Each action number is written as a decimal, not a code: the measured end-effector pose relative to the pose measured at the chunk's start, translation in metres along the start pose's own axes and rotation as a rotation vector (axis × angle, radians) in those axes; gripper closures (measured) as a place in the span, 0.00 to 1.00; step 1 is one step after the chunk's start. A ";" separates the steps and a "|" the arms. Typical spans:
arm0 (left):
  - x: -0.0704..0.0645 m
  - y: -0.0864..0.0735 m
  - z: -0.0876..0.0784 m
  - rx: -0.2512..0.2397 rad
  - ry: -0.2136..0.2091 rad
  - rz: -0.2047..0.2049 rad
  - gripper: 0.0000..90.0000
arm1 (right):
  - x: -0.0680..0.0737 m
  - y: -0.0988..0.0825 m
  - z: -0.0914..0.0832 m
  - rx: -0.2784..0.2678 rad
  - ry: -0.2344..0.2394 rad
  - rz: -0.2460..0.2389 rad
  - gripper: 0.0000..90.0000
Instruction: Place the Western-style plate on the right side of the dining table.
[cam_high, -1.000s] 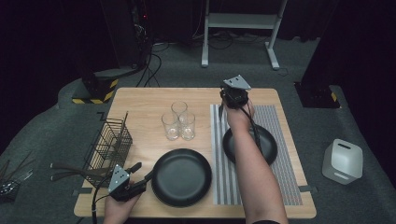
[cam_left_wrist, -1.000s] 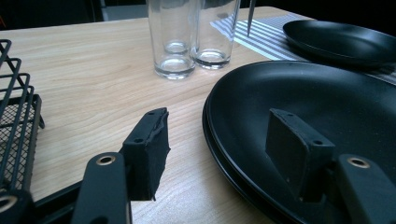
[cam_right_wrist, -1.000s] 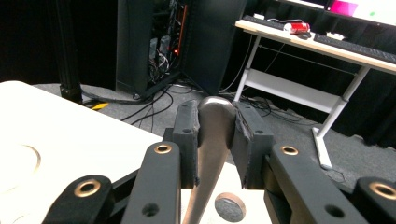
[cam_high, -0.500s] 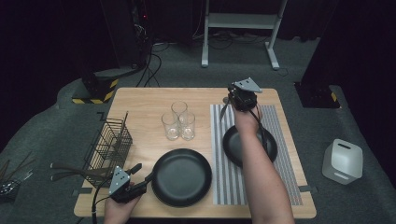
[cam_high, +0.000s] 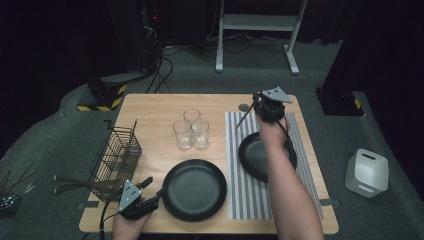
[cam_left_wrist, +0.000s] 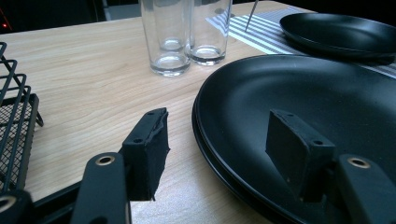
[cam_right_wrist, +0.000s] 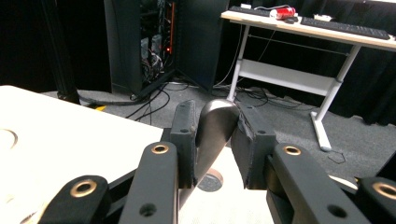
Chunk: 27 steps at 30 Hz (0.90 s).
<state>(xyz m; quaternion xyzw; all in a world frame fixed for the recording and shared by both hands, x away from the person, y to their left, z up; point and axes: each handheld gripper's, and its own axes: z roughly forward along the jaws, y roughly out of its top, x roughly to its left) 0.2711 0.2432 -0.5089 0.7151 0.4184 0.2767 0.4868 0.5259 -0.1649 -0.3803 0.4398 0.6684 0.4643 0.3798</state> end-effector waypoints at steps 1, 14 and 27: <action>0.000 0.000 0.001 0.006 -0.004 0.000 0.44 | -0.001 -0.001 -0.001 0.002 0.000 0.003 0.79; 0.002 -0.001 0.005 0.017 0.017 -0.006 0.44 | -0.019 -0.012 -0.012 0.028 -0.020 -0.006 0.81; 0.000 -0.003 0.005 0.030 0.010 0.001 0.44 | -0.025 -0.016 -0.012 0.030 -0.030 0.022 0.81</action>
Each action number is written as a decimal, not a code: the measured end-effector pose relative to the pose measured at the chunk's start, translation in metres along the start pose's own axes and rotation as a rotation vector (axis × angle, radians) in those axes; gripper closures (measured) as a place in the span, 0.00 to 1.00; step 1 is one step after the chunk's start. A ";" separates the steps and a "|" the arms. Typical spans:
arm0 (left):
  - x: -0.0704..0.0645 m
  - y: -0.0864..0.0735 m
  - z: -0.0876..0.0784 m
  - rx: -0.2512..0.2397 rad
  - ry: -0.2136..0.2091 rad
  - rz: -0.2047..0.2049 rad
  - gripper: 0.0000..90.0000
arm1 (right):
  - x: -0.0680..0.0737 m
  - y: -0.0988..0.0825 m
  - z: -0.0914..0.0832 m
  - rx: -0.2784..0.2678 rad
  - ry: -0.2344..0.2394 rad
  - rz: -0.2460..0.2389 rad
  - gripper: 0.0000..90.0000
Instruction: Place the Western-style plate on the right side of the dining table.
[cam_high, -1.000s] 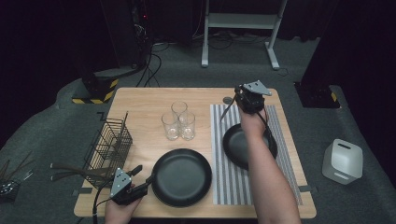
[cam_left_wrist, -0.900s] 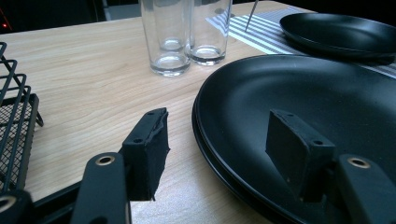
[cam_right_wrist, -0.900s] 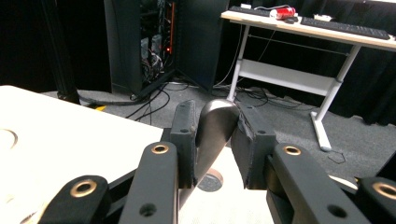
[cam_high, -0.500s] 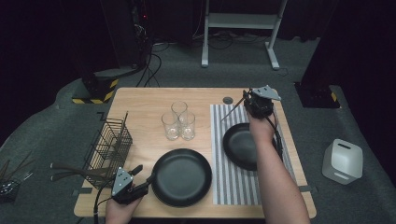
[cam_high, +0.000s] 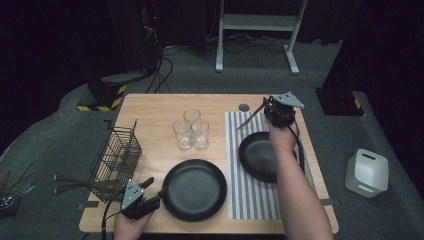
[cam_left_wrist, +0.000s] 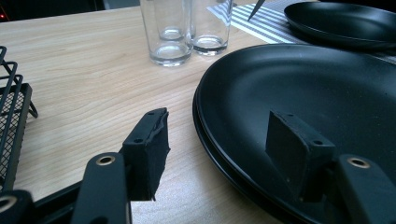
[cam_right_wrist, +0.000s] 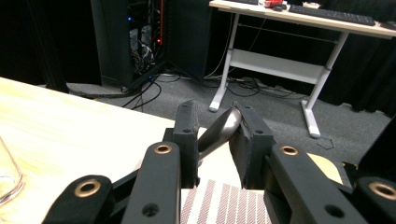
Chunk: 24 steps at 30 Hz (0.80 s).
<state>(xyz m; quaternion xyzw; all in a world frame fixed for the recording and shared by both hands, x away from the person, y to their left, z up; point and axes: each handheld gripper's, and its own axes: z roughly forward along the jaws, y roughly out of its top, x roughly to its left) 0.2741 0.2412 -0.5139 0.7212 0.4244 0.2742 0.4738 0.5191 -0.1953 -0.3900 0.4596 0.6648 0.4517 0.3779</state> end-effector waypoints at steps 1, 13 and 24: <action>0.000 0.000 0.000 0.000 0.001 0.000 0.44 | -0.001 -0.001 0.000 0.003 -0.003 0.009 0.81; 0.000 -0.001 0.001 0.004 0.004 0.006 0.44 | -0.017 -0.009 0.001 0.015 -0.006 0.059 0.80; -0.004 -0.008 -0.006 -0.046 -0.017 0.045 0.44 | -0.030 -0.022 0.002 -0.002 -0.010 0.097 0.78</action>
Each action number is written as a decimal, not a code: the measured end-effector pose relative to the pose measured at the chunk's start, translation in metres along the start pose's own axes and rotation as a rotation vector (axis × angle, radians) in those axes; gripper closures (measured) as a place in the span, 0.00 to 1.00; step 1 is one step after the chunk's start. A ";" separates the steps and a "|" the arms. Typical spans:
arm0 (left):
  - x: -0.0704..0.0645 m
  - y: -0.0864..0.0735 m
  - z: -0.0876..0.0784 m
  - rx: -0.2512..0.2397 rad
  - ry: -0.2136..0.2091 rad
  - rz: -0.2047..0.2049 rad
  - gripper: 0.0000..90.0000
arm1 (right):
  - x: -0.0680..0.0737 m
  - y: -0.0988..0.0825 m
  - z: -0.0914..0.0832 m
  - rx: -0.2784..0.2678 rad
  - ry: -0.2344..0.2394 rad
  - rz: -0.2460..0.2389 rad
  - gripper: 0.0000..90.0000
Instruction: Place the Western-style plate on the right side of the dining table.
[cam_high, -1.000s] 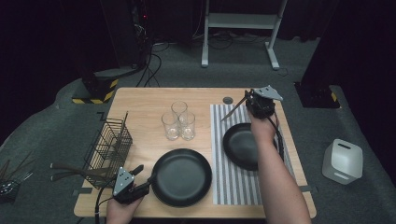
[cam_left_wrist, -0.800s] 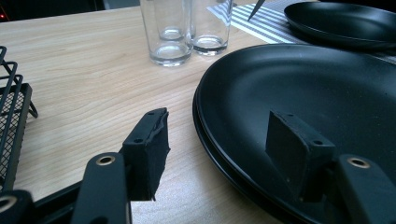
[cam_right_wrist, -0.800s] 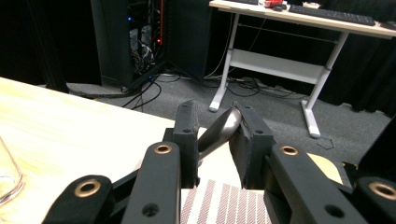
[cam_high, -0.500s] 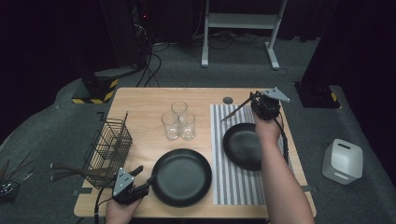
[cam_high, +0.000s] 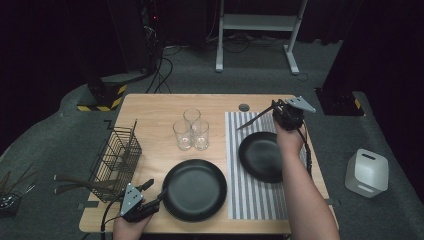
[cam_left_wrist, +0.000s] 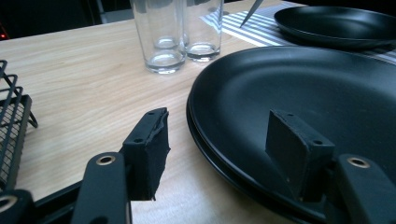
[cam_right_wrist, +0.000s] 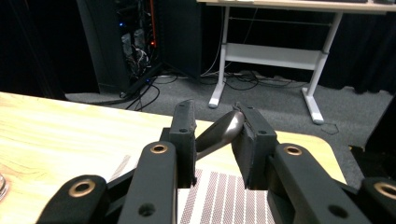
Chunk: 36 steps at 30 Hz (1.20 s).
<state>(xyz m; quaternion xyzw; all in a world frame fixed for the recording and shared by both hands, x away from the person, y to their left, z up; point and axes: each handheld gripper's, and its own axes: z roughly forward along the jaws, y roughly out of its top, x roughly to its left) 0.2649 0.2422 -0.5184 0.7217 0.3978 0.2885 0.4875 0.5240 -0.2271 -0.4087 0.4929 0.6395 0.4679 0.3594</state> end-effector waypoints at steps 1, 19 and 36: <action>0.000 0.000 0.000 0.000 0.000 0.000 0.44 | -0.002 -0.002 0.000 0.000 -0.002 0.005 0.78; 0.009 0.000 0.003 -0.035 0.011 -0.058 0.44 | -0.029 -0.024 0.002 0.003 0.004 0.093 0.75; 0.012 -0.002 0.005 -0.042 0.029 -0.112 0.42 | -0.046 -0.038 0.005 0.014 0.024 0.149 0.74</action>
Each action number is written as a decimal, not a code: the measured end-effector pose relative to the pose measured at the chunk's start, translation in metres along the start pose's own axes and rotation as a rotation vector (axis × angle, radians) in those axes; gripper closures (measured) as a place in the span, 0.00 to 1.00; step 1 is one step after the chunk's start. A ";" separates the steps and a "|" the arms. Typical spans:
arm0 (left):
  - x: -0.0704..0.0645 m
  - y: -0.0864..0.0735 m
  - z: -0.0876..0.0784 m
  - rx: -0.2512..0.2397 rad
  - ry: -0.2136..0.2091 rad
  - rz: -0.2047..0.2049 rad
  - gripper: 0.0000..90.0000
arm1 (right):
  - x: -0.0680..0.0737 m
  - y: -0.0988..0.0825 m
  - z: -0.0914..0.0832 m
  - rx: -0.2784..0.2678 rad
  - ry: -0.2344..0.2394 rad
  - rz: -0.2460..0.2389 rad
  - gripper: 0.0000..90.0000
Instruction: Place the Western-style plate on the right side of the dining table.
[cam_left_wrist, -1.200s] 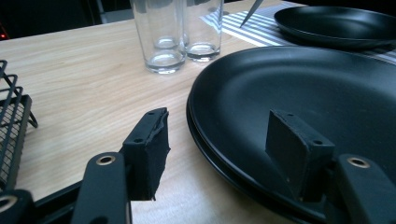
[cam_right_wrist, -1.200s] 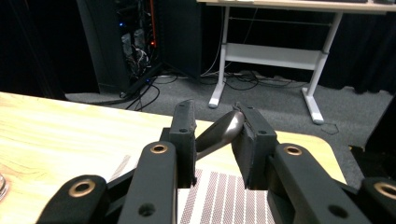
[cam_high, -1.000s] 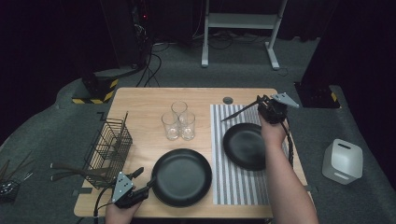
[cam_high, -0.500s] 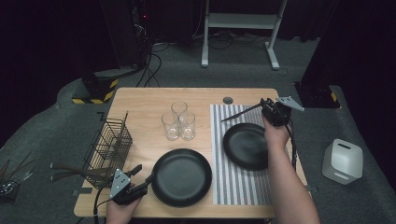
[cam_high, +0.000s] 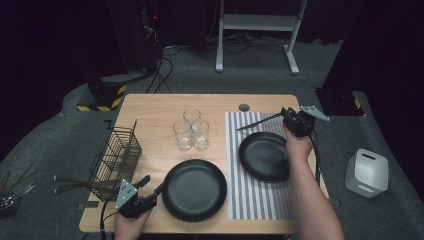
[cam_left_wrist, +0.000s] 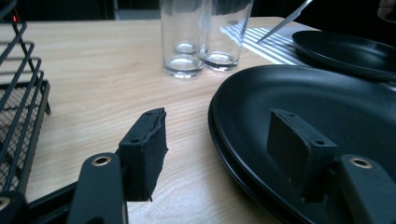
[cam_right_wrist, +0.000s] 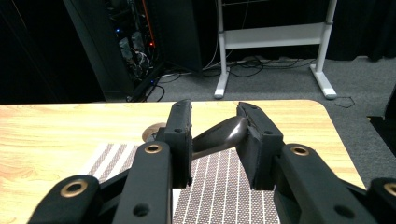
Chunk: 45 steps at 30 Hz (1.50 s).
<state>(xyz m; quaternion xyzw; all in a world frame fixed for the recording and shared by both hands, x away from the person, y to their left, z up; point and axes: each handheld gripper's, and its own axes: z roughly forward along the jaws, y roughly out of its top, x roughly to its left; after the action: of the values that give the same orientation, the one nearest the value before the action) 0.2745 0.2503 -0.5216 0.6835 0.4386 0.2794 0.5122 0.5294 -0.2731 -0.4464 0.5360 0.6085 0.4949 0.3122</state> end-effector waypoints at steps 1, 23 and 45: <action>-0.001 0.000 0.000 0.002 -0.001 0.012 0.42 | -0.001 0.000 0.000 0.000 0.001 0.002 0.74; -0.001 0.000 0.004 0.032 -0.002 0.007 0.41 | -0.016 -0.005 0.011 0.024 0.010 0.031 0.72; -0.002 0.000 0.002 0.030 -0.004 0.009 0.41 | -0.009 0.006 0.013 0.052 0.004 -0.028 0.71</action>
<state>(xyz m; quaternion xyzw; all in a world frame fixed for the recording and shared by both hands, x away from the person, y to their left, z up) 0.2752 0.2475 -0.5226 0.6938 0.4386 0.2737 0.5014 0.5458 -0.2786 -0.4462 0.5345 0.6290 0.4756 0.3039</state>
